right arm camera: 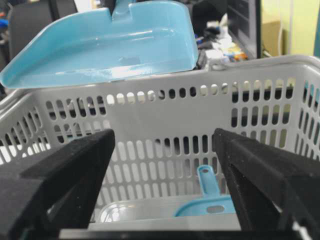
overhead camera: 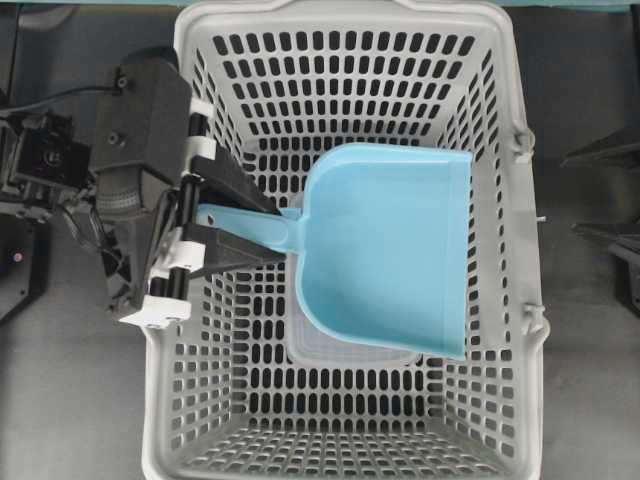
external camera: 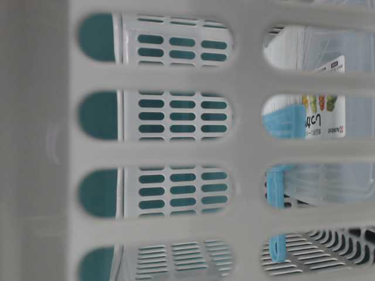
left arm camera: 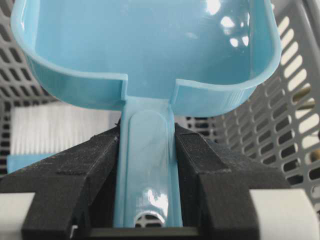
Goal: Pick up the dustpan from the shopping basket with the left arm.
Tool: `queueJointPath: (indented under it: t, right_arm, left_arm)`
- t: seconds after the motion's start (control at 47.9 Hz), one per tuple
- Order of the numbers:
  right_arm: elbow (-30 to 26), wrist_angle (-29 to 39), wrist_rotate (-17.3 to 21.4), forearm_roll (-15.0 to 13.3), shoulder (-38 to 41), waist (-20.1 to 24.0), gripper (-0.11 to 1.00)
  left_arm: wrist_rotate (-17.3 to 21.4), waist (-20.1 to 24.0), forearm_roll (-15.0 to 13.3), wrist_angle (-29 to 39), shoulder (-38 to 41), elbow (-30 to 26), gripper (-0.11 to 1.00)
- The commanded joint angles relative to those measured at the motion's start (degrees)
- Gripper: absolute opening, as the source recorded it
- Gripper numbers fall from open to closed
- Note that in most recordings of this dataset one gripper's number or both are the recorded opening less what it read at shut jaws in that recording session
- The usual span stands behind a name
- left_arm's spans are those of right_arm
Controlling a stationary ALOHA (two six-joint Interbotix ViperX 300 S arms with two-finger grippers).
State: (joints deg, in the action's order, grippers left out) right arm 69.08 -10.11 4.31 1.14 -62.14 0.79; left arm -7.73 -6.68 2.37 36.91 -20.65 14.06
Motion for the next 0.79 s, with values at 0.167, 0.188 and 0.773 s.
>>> queueJointPath:
  t: [0.167,0.188,0.773]
  right_arm:
    - [-0.4,-0.2,0.1,0.2,0.4,0.1,0.77]
    - [-0.4,-0.2,0.1,0.2,0.4,0.0,0.77]
    - [-0.2,-0.2,0.1,0.2,0.4,0.1,0.77]
  left_arm:
    - [-0.1,-0.4,0.2,-0.6,-0.7,-0.8,0.28]
    - [0.0,-0.4,0.2,-0.6,-0.7,-0.8,0.28]
    - [0.0,-0.5,0.2,-0.6,0.5,-0.6,0.28]
